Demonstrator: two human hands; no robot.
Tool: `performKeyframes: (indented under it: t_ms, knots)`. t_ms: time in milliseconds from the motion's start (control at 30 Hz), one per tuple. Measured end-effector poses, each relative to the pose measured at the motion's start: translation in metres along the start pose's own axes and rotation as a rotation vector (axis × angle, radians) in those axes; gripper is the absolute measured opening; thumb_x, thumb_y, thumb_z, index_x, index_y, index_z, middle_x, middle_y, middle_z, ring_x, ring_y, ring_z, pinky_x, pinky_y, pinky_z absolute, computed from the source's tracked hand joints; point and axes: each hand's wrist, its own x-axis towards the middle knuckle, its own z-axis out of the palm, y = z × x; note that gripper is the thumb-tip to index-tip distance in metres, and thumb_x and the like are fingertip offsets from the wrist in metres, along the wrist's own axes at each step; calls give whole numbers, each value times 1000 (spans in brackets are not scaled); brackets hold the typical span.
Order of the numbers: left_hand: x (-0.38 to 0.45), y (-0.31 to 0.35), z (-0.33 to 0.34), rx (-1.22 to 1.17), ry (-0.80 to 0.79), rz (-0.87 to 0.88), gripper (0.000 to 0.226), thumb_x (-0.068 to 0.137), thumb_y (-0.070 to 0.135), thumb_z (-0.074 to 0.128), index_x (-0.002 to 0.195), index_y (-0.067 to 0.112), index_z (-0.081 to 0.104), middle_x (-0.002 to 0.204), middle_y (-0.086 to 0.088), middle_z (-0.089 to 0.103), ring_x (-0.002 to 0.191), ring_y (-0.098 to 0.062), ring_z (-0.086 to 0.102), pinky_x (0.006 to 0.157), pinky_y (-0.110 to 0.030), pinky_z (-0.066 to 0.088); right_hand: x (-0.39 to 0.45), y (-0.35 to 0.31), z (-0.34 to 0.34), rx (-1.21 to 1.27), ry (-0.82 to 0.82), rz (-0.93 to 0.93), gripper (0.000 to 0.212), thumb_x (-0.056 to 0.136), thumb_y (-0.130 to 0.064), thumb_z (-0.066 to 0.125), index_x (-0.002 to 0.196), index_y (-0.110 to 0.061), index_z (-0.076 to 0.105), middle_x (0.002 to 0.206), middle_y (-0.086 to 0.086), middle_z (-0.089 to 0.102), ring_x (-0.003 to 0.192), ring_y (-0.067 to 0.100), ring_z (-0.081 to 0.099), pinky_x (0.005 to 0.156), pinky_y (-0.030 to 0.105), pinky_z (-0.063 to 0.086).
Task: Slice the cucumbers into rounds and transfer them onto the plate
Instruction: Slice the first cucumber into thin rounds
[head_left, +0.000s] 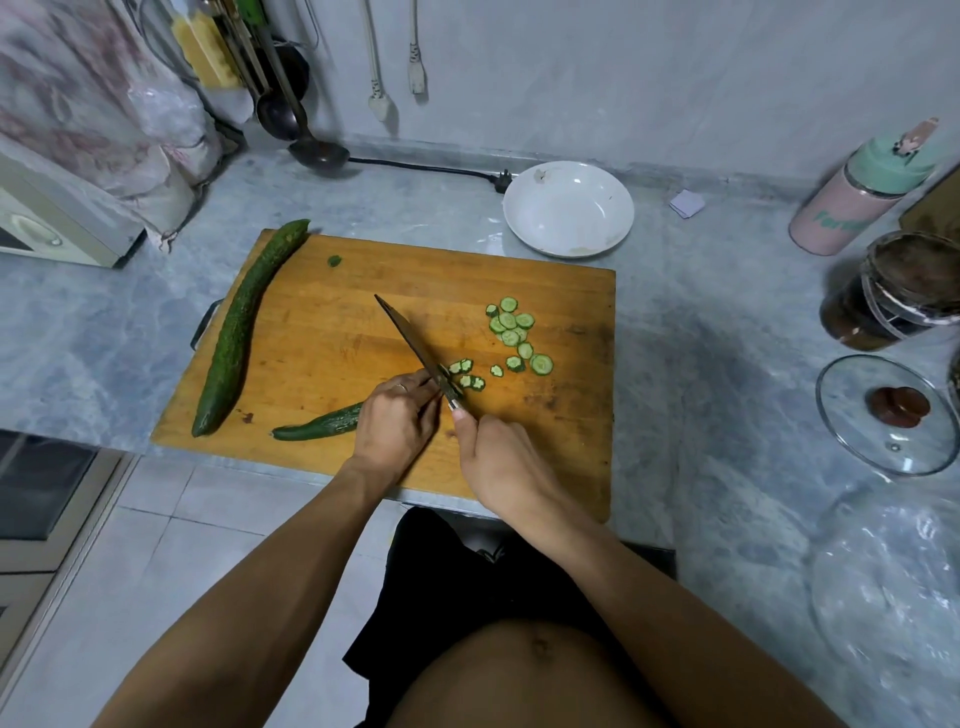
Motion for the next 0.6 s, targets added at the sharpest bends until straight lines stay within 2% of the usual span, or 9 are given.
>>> performKeyframes:
  t_ms: [100,233,367,600]
  knots:
    - [0,-3,-3,49,-20,1,27,84,17,56,102,11,75,110,-5,72,90,-31,66,71,-33,53,1,3,0,5,11,-2,58,104,-52,19,93,-10,57,88,12,57,83,32,55,66,33,37]
    - [-1,-4,-4,-57,31,-57,26,84,17,60,105,11,75,108,-5,74,92,-26,70,76,-31,55,3,5,-6,45,12,-12,53,104,-53,20,69,-21,44,76,6,54,70,28,53,62,32,36]
    - [-1,-3,-4,-109,33,-68,27,84,17,61,105,11,76,109,-8,73,94,-25,71,80,-31,56,-2,12,-10,73,7,-37,55,105,-52,19,69,-19,47,70,3,52,72,26,53,65,33,37]
    - [-1,-2,-3,-83,58,-67,24,79,14,63,98,10,77,104,-8,74,89,-27,70,74,-28,54,-16,17,-10,38,10,-75,52,104,-53,18,71,-21,44,79,6,55,75,25,53,65,34,37]
